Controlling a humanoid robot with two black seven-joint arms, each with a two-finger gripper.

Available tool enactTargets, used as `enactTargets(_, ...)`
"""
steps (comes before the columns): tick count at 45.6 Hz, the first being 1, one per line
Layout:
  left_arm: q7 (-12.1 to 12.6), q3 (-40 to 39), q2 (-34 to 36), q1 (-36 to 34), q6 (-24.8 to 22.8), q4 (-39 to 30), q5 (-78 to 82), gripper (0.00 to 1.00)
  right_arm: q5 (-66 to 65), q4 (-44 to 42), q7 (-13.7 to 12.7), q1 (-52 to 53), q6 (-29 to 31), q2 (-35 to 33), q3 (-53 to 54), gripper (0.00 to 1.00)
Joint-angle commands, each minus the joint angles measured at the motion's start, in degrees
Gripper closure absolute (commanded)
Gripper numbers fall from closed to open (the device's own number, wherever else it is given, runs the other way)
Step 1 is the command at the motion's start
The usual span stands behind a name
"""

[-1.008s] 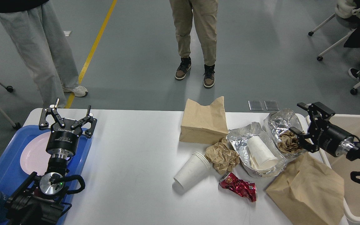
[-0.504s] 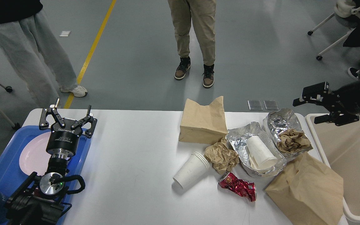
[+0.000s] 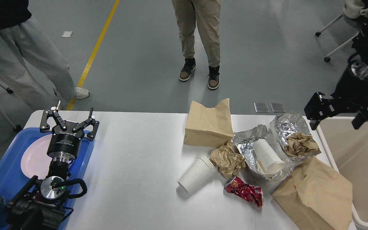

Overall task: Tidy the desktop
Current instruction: 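Lift the right gripper up and away from the bin edge, then lower the right gripper to the brown paper bag and grasp it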

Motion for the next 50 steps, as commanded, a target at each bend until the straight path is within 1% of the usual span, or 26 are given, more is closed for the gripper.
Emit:
enactTargets(1, 0.00, -0.04, 0.00, 0.00, 0.00, 0.00, 0.01, 0.04, 0.75, 9.50, -8.41, 7.76, -0.66, -6.29, 4.75, 0.04)
enactTargets(4, 0.00, -0.04, 0.00, 0.00, 0.00, 0.00, 0.01, 0.04, 0.67, 14.43, -10.44, 10.67, -0.75, -9.90, 8.27, 0.08)
enactTargets(6, 0.00, -0.04, 0.00, 0.00, 0.00, 0.00, 0.01, 0.04, 0.58, 17.16, -10.80, 12.16, -0.84, -11.13, 9.76, 0.13)
enactTargets(8, 0.00, 0.05, 0.00, 0.00, 0.00, 0.00, 0.01, 0.04, 0.23, 19.62, -10.80, 12.70, -1.80, -11.40, 10.38, 0.13)
enactTargets(9, 0.00, -0.04, 0.00, 0.00, 0.00, 0.00, 0.01, 0.04, 0.14, 20.59, -10.80, 12.70, -2.94, -11.31, 10.47, 0.13)
enactTargets(13, 0.00, -0.04, 0.00, 0.00, 0.00, 0.00, 0.01, 0.04, -0.04, 24.02, -10.45, 12.70, -10.67, -11.22, 10.13, 0.11)
enactTargets(15, 0.00, -0.04, 0.00, 0.00, -0.09, 0.00, 0.01, 0.04, -0.30, 24.18, -10.27, 12.52, -13.05, -11.14, 9.95, 0.11)
enactTargets(23, 0.00, -0.04, -0.09, 0.00, -0.09, -0.09, 0.01, 0.04, -0.39, 24.18, -10.18, 12.08, -13.06, -11.49, 9.51, 0.11)
enactTargets(27, 0.00, 0.05, 0.00, 0.00, -0.09, -0.09, 0.01, 0.04, -0.48, 24.18, -10.18, 10.07, -13.41, -11.92, 9.51, 0.11)
enactTargets(33, 0.00, -0.04, -0.09, 0.09, -0.09, -0.09, 0.01, 0.04, -2.59, 21.39, -10.54, 2.34, -14.29, -12.63, 9.60, 0.11)
enactTargets(36, 0.00, 0.05, -0.09, 0.09, -0.09, -0.09, 0.01, 0.04, -2.85, 19.46, -10.54, -2.67, -15.60, -14.29, 9.86, 0.11)
enactTargets(41, 0.00, 0.05, -0.09, 0.09, -0.09, -0.09, 0.01, 0.04, -2.85, 14.98, -10.54, -13.03, -21.31, -15.09, 10.65, 0.11)
enactTargets(47, 0.00, 0.05, -0.09, 0.09, -0.09, -0.09, 0.01, 0.04, -2.85, 7.78, -10.54, -25.95, -28.17, -15.79, 16.53, 0.10)
enactTargets(50, 0.00, 0.05, -0.09, 0.09, -0.09, -0.09, 0.01, 0.04, -2.85, 4.70, -10.54, -30.97, -29.58, -15.53, 18.99, 0.04)
